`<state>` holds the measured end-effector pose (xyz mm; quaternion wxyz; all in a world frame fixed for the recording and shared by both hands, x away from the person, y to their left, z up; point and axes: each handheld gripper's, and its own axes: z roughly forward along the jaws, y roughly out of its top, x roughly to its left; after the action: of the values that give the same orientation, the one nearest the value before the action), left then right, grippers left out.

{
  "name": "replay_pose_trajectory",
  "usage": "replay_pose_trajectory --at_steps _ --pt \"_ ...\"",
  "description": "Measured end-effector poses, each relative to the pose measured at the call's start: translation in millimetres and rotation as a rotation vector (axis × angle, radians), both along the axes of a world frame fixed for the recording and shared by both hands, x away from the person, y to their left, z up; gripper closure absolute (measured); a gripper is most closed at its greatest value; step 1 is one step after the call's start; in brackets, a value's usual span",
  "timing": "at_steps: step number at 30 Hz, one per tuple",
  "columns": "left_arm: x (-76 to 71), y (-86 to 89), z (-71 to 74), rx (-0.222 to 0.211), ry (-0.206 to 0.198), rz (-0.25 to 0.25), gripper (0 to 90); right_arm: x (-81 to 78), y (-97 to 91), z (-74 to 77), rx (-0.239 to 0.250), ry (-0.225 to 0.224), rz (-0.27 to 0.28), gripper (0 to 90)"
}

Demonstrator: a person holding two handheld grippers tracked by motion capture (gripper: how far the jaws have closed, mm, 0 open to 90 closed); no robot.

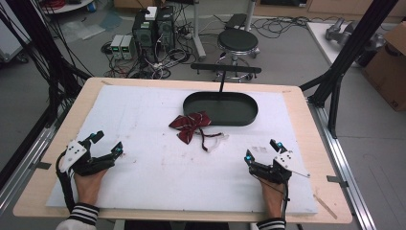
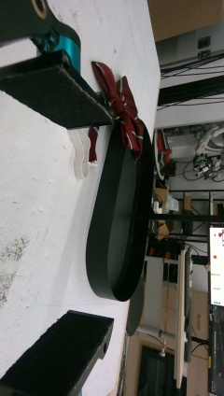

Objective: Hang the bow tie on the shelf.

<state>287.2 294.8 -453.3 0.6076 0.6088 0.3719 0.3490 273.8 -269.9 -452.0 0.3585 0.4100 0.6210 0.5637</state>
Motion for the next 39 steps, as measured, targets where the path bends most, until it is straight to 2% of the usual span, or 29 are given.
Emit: replay_pose_trajectory --at_steps 7,14,25,39 --pt "0.1 0.1 0.0 -0.002 0.0 0.001 14.9 0.2 -0.5 -0.1 0.003 -0.001 -0.002 3.5" --pt "0.3 0.3 0.0 -0.004 0.0 0.003 14.9 -0.4 1.0 -0.1 -0.014 -0.006 -0.007 3.5" --pt "-0.8 -0.2 -0.3 -0.002 -0.008 0.005 14.9 -0.1 -1.5 -0.2 0.02 0.002 -0.041 3.6" --pt "-1.9 -0.3 -0.7 -0.005 -0.02 0.006 14.9 -0.1 1.1 0.4 -0.003 -0.004 -0.058 3.7"
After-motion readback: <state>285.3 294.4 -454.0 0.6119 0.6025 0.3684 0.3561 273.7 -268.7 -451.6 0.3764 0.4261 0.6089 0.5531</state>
